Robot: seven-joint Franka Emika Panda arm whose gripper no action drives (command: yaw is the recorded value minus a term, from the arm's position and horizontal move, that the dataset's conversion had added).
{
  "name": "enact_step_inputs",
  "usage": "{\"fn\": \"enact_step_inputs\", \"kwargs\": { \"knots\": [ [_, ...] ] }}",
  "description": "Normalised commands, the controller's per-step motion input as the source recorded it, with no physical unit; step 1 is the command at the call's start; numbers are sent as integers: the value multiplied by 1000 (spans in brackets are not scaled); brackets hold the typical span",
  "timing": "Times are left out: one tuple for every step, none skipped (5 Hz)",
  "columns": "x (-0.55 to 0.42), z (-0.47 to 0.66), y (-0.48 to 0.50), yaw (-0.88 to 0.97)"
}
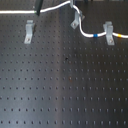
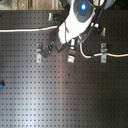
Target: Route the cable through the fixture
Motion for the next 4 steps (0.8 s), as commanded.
{"fn": "enact_step_inputs", "kwargs": {
  "knots": [
    [7,313,6,520],
    [-29,375,-62,426],
    [-114,348,-96,374],
    [-207,382,-176,171]
  ]
}}
